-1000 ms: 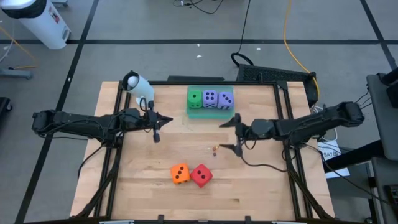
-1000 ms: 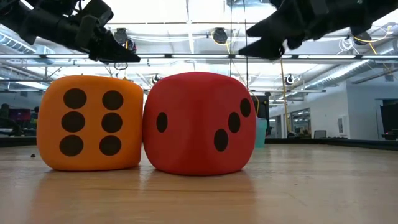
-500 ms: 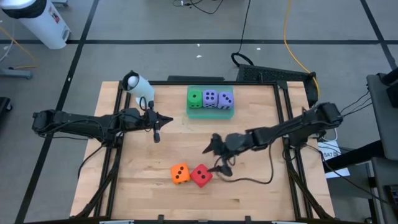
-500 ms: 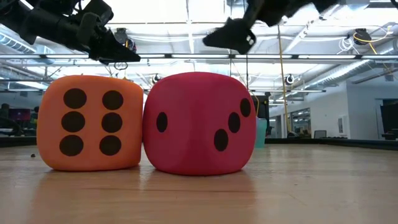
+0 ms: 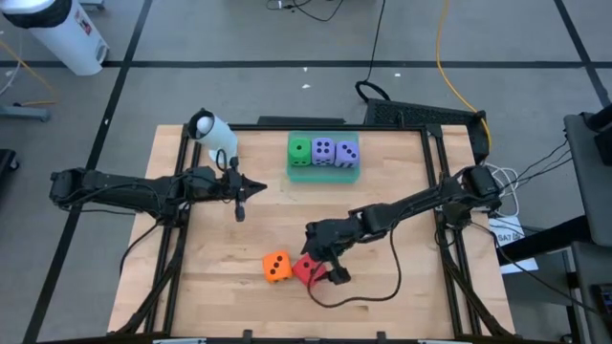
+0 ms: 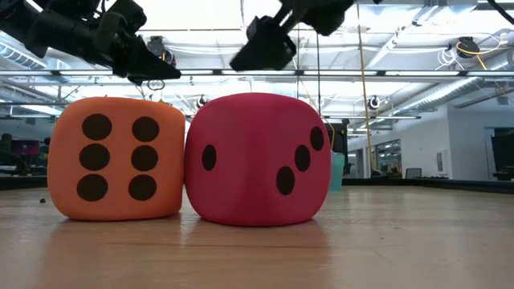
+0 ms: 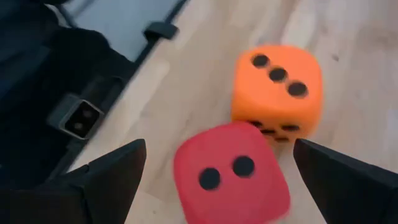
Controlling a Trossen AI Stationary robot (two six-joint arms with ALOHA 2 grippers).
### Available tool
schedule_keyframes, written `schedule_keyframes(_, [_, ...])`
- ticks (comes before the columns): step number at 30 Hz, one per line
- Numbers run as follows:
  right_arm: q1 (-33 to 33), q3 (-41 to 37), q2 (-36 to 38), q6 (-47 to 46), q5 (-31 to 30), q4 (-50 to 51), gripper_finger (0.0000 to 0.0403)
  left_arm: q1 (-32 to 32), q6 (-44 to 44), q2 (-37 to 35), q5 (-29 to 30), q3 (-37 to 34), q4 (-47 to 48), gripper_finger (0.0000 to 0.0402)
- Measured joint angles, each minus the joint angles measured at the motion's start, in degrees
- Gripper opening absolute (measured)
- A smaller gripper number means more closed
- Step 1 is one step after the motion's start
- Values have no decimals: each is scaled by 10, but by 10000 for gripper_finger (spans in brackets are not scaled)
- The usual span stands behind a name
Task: Pick & Place Dice
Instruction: Put the large red dice into the blue bin
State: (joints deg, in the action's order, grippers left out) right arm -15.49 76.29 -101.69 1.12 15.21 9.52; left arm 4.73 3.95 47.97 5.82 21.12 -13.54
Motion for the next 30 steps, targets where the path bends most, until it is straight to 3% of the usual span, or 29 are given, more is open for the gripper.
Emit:
schedule_keyframes(13, [3, 0, -26, 108, 3, 3, 400, 0, 0, 0, -3, 0, 1, 21])
schedule_keyframes(30, [20, 0, -94, 132, 42, -13, 400, 0, 2, 0, -3, 0, 0, 21])
